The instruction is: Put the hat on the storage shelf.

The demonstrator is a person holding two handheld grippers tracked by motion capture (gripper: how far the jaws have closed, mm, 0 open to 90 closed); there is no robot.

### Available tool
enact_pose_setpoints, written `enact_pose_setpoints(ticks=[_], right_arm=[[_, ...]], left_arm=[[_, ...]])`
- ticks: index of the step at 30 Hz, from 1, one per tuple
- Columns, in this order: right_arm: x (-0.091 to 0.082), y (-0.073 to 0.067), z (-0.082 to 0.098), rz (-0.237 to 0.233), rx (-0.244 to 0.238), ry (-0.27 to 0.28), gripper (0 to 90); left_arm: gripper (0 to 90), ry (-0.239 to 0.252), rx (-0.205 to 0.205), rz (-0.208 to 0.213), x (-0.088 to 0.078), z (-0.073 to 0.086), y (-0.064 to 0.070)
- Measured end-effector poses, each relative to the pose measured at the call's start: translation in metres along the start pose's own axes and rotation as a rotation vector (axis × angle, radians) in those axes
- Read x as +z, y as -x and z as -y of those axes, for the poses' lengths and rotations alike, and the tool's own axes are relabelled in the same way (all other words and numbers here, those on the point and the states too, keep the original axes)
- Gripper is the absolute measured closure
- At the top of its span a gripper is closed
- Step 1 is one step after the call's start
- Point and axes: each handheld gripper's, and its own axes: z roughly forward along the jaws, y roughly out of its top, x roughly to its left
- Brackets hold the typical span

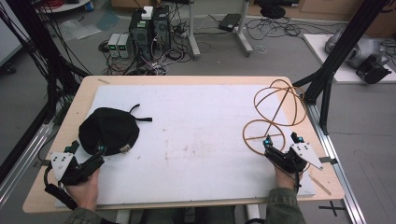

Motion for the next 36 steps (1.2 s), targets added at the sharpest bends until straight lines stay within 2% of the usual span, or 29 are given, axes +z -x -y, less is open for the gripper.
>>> enact_pose_setpoints(ticks=[8,25,28,31,32,34,36], right_arm=[[0.001,0.002,-0.001,0.012,-0.011,0.008,7.1],[0.0,0.002,-0.001,0.016,-0.003,0.007,7.1],[0.001,0.003,-0.001,0.015,-0.007,0.011,7.1],[0.001,0.003,-0.001,0.016,-0.005,0.009,7.1],[0.001,0.002,-0.001,0.016,-0.001,0.007,7.1],[0.001,0.002,-0.001,0.016,0.0,0.006,7.1],[0.001,0.002,-0.001,0.014,0.001,0.009,7.1]], left_arm=[[17.3,-0.009,-0.007,0.002,0.001,0.0,-0.001],[17.1,-0.028,-0.003,0.012,0.005,0.001,0.0],[17.1,-0.028,-0.001,0.026,0.006,0.001,0.001],[17.1,-0.02,-0.012,0.031,0.008,0.001,0.002],[17.1,-0.02,-0.044,0.027,0.01,-0.001,0.002],[17.1,-0.02,-0.046,0.025,0.011,-0.001,0.002],[17.1,-0.044,-0.037,0.02,0.014,-0.003,0.003]])
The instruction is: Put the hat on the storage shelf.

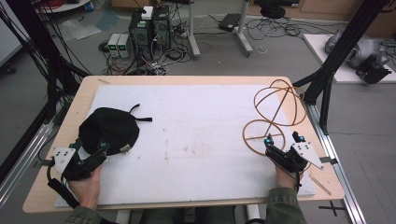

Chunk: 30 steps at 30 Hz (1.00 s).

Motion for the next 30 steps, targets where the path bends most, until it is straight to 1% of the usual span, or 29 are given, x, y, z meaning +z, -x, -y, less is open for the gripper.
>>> enact_pose_setpoints(ticks=[1,2,3,5,6,8,10,11,12,13,15,16,17,19,20,21,23,25,27,28,29,30], right_arm=[[0.0,0.0,0.0,0.0,0.0,0.0,7.1],[0.0,0.001,0.0,0.001,-0.004,0.002,7.1],[0.0,0.001,0.0,0.001,-0.004,0.002,7.1],[0.0,0.0,0.0,0.001,-0.002,0.001,7.1],[-0.001,0.0,0.0,0.0,-0.001,-0.001,7.1],[0.0,0.0,0.0,-0.002,-0.007,0.002,7.2],[-0.001,0.0,-0.001,0.001,-0.008,0.003,7.1],[-0.001,0.0,-0.001,0.001,-0.008,0.003,7.1],[0.0,0.0,-0.001,0.001,-0.014,0.006,7.1],[0.0,-0.001,-0.001,0.001,-0.009,0.0,7.1],[0.001,-0.002,-0.001,-0.002,-0.021,0.002,7.2],[0.001,-0.003,-0.001,0.0,-0.025,0.005,7.2],[0.001,-0.003,-0.001,0.0,-0.031,0.005,7.2],[0.002,-0.004,-0.001,-0.002,-0.029,0.005,7.2],[0.001,-0.004,-0.001,-0.003,-0.031,0.002,7.2],[0.001,-0.004,-0.001,-0.004,-0.028,0.004,7.2],[0.001,-0.004,-0.001,-0.007,-0.027,0.004,7.2],[0.0,-0.004,-0.001,-0.007,-0.027,0.004,7.2],[0.0,-0.004,-0.002,-0.008,-0.03,0.006,7.1],[0.0,-0.004,-0.002,-0.008,-0.031,0.006,7.2],[0.0,-0.004,-0.001,-0.009,-0.032,0.005,7.2],[0.0,-0.004,-0.001,-0.009,-0.031,0.005,7.2]], left_arm=[[17.1,0.0,0.0,0.0,0.0,0.0,0.0],[16.9,-0.025,0.014,0.0,0.003,-0.003,0.002],[16.7,-0.025,0.014,0.0,0.003,-0.003,0.002],[16.7,-0.033,0.04,0.007,0.004,-0.007,0.005],[16.6,-0.037,0.059,0.025,0.006,-0.011,0.01],[16.4,-0.044,0.064,0.032,0.007,-0.012,0.011],[16.3,-0.075,0.065,0.039,0.011,-0.016,0.015],[16.3,-0.075,0.065,0.039,0.011,-0.016,0.015],[16.3,-0.107,0.074,0.037,0.017,-0.02,0.016],[16.4,-0.128,0.082,0.035,0.02,-0.022,0.017],[16.6,-0.166,0.106,0.034,0.026,-0.024,0.019],[16.6,-0.166,0.106,0.034,0.026,-0.024,0.019],[16.6,-0.182,0.117,0.021,0.03,-0.027,0.022],[16.7,-0.187,0.116,0.015,0.032,-0.028,0.023],[16.7,-0.19,0.106,0.009,0.034,-0.03,0.024],[16.7,-0.203,0.1,-0.005,0.039,-0.032,0.024],[16.9,-0.217,0.097,-0.02,0.044,-0.033,0.025],[17.2,-0.216,0.107,-0.044,0.048,-0.033,0.025],[18.8,-0.23,0.097,-0.055,0.051,-0.032,0.025],[19.5,-0.248,0.089,-0.058,0.053,-0.03,0.024],[21.9,-0.261,0.084,-0.059,0.054,-0.03,0.024],[25.2,-0.275,0.079,-0.05,0.054,-0.029,0.024]])
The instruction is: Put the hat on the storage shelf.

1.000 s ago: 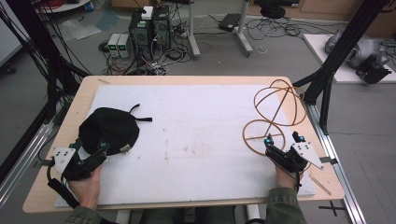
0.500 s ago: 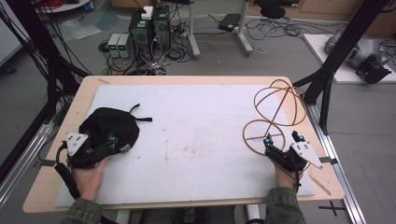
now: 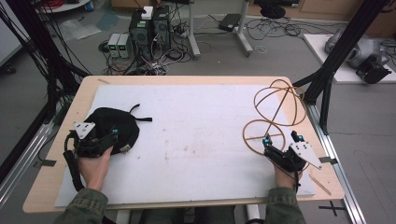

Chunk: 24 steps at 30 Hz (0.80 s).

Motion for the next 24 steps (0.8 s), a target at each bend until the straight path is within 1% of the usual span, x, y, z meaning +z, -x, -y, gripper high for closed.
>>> enact_pose_setpoints(ticks=[1,2,3,4,5,6,7,8,9,10,11,12,13,15,18,19,21,22,24], right_arm=[[0.0,0.0,0.0,0.0,0.001,0.001,7.1],[0.0,0.0,0.0,-0.001,0.004,-0.001,7.2],[0.0,0.0,0.0,-0.001,0.004,-0.001,7.2],[0.0,0.0,0.0,-0.001,0.003,0.001,7.2],[0.0,0.0,0.0,-0.001,0.007,0.004,7.2],[-0.001,0.0,0.0,-0.001,0.002,0.005,7.2],[-0.001,0.0,0.0,0.0,0.006,0.008,7.2],[-0.001,0.0,0.0,-0.001,0.005,0.007,7.2],[-0.001,0.0,0.0,0.0,0.004,0.006,7.2],[-0.001,0.0,0.0,0.0,0.003,0.006,7.2],[-0.001,0.0,0.0,0.0,0.003,0.006,7.2],[-0.001,0.0,0.0,-0.002,0.002,0.002,7.2],[-0.001,0.0,0.0,-0.002,0.002,0.002,7.2],[-0.001,-0.001,0.0,-0.005,-0.001,0.004,7.2],[-0.001,-0.001,0.0,-0.003,-0.003,0.008,7.2],[-0.001,-0.001,0.0,-0.005,-0.001,0.005,7.2],[-0.001,-0.002,0.0,-0.008,-0.003,0.005,7.2],[-0.001,-0.003,0.0,-0.01,-0.006,0.002,7.2],[-0.001,-0.003,0.0,-0.014,-0.01,0.003,7.2]], left_arm=[[28.2,-0.003,-0.009,0.008,0.0,0.0,0.0],[32.6,-0.003,-0.009,0.008,0.0,0.0,0.0],[32.6,-0.009,-0.03,0.012,0.0,0.0,-0.001],[46.6,-0.026,-0.064,0.021,-0.001,-0.001,-0.001],[51.0,-0.032,-0.064,0.015,-0.002,-0.001,-0.001],[54.5,-0.04,-0.046,0.006,-0.002,-0.001,-0.001],[59.5,-0.045,-0.042,0.007,-0.001,0.0,-0.003],[65.8,-0.049,-0.06,0.021,-0.001,0.001,-0.005],[70.5,-0.049,-0.06,0.021,-0.001,0.001,-0.005],[78.2,-0.042,-0.072,0.033,-0.002,0.001,-0.008],[78.2,-0.031,-0.083,0.044,-0.003,0.001,-0.01],[86.3,-0.034,-0.083,0.04,-0.004,0.001,-0.012],[86.8,-0.034,-0.083,0.04,-0.004,0.001,-0.012],[87.3,-0.026,-0.082,0.059,-0.004,0.001,-0.013],[87.5,-0.008,-0.084,0.075,-0.005,0.001,-0.012],[87.5,-0.009,-0.084,0.086,-0.006,0.001,-0.012],[87.5,-0.012,-0.08,0.094,-0.006,0.0,-0.012],[87.5,-0.002,-0.069,0.107,-0.007,0.0,-0.01],[87.5,0.005,-0.061,0.108,-0.008,0.0,-0.009]])
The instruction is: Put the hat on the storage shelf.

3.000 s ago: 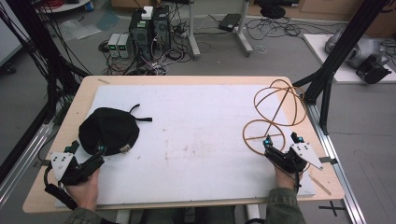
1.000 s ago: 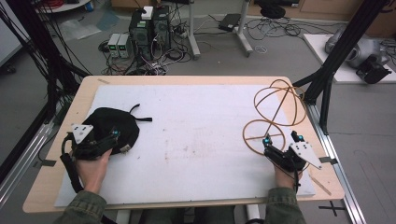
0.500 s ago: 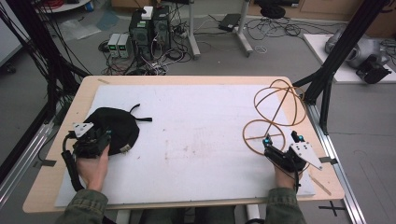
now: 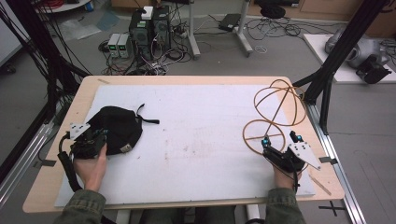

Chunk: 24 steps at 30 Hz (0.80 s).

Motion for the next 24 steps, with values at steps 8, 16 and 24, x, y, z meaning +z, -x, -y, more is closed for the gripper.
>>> enact_pose_setpoints(ticks=[8,16,24], right_arm=[[-0.001,0.0,0.0,0.005,0.0,0.005,7.2],[-0.002,0.0,-0.001,0.003,-0.008,0.011,7.2],[-0.003,0.0,0.0,0.0,-0.006,0.007,7.2]], left_arm=[[87.5,0.127,0.052,0.05,-0.016,-0.013,0.009],[87.5,0.3,0.132,0.137,-0.036,-0.036,0.028],[87.4,0.384,0.163,0.207,-0.041,-0.052,0.044]])
